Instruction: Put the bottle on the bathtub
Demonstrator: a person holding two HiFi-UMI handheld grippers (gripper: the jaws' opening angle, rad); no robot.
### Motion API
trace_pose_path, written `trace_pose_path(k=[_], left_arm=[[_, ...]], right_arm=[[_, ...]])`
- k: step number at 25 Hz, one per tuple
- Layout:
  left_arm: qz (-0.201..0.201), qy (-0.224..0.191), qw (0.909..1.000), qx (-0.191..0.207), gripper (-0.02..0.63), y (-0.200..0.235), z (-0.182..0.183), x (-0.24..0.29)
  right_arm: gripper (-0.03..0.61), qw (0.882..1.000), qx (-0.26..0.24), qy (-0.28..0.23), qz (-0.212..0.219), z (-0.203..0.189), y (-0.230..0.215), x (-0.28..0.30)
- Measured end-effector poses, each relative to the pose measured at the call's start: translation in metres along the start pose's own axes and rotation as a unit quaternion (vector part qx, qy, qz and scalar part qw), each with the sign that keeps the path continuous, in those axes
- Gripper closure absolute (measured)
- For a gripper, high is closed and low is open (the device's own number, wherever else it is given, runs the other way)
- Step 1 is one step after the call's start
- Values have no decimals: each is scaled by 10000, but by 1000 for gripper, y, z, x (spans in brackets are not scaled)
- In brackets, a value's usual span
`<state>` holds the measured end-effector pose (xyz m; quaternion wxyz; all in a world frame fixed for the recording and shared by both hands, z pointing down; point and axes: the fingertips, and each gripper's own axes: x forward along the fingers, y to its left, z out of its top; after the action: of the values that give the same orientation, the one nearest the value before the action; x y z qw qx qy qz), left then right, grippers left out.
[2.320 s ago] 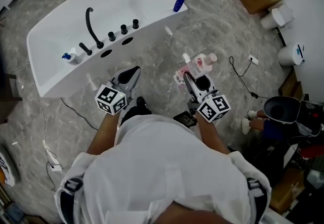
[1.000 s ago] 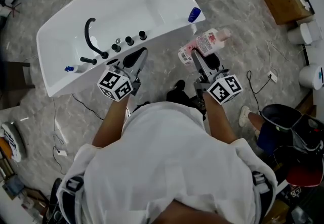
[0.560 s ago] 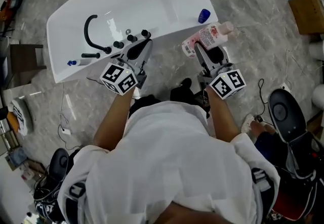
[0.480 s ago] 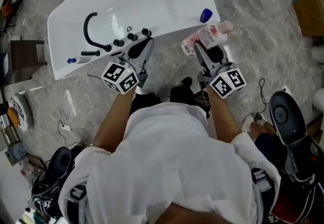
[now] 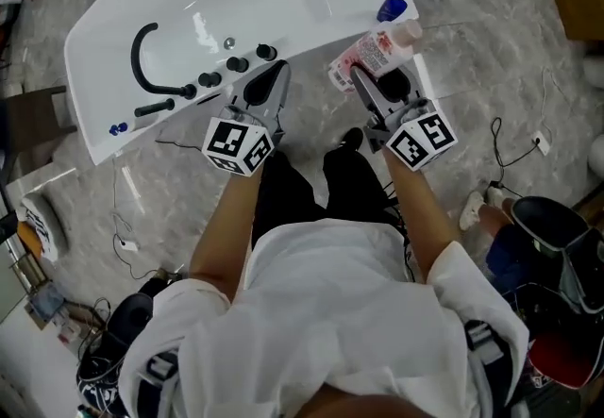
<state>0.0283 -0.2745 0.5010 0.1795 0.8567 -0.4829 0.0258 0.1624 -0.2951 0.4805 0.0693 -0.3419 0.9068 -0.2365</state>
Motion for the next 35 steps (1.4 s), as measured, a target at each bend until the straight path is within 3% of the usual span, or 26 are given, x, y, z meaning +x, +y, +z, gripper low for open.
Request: trace_pose_path(k=[12,21,27,35], left_arm=[[-101,49,9989,-453,595,61,-85,31],[17,-145,9998,-159,595,82,-117,63],[206,-213,9986,-429,595,97,-141,89],[250,-301,9981,-483,595,99,-156,119]], right_arm=[[373,9948,-588,19,-836,-66,-31,59],[373,9913,-856,-123,-995,-89,-74,95],[373,9850,-1366,80,-1053,-116,-104,102],[373,9828,-1544,89,-1010,-140,-135,114]])
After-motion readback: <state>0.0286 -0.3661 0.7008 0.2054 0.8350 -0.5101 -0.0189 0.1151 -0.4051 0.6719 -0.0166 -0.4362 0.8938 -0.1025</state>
